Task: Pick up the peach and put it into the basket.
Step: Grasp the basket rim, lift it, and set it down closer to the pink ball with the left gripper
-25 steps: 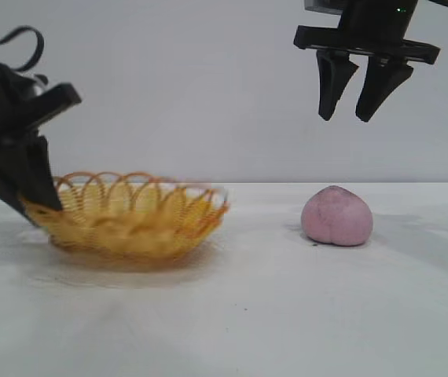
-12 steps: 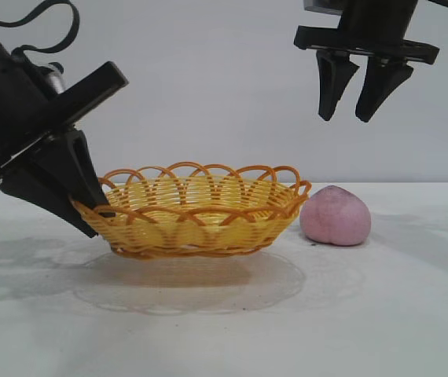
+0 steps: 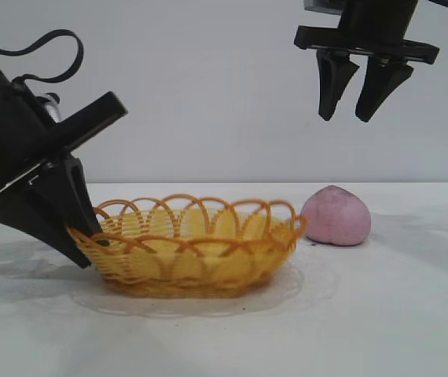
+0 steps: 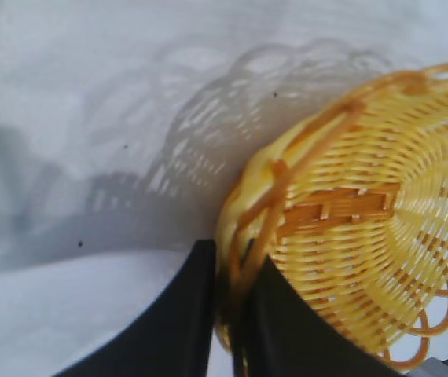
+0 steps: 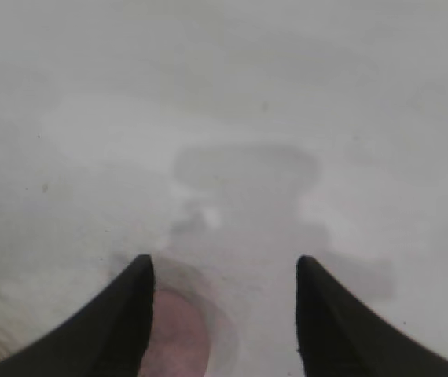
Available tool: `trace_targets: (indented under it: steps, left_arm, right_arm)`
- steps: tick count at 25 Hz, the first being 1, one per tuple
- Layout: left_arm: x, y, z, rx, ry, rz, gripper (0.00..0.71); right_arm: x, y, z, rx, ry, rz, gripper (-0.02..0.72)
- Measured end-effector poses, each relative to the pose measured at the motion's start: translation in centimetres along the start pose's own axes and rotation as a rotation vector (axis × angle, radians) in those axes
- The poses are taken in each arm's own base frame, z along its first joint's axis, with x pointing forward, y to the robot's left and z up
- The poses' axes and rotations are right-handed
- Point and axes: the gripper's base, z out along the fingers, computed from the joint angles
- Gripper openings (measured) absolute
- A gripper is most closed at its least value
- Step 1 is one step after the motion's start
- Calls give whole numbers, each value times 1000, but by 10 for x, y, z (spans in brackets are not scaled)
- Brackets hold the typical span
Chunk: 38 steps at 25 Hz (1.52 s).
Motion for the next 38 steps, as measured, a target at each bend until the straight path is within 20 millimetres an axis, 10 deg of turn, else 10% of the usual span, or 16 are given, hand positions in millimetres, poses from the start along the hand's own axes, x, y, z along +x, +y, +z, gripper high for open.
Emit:
trace_targets:
  steps: [4,17,27,38]
  left_arm:
    - [2,-1,0,11,22,3,297]
    - [3,-15,-23,30,-15,90,319]
    - [-23,19,-73,-18,-175,38,319]
    - [-33,50,-108,-636,-197,292,319]
  right_arm:
    - [0,0,0,0,0,-2,383]
    - [0,0,0,-2,0,-4,383]
    - [0,0,0,-2,0,-4,383]
    - [0,1,0,-14,-2,5,383]
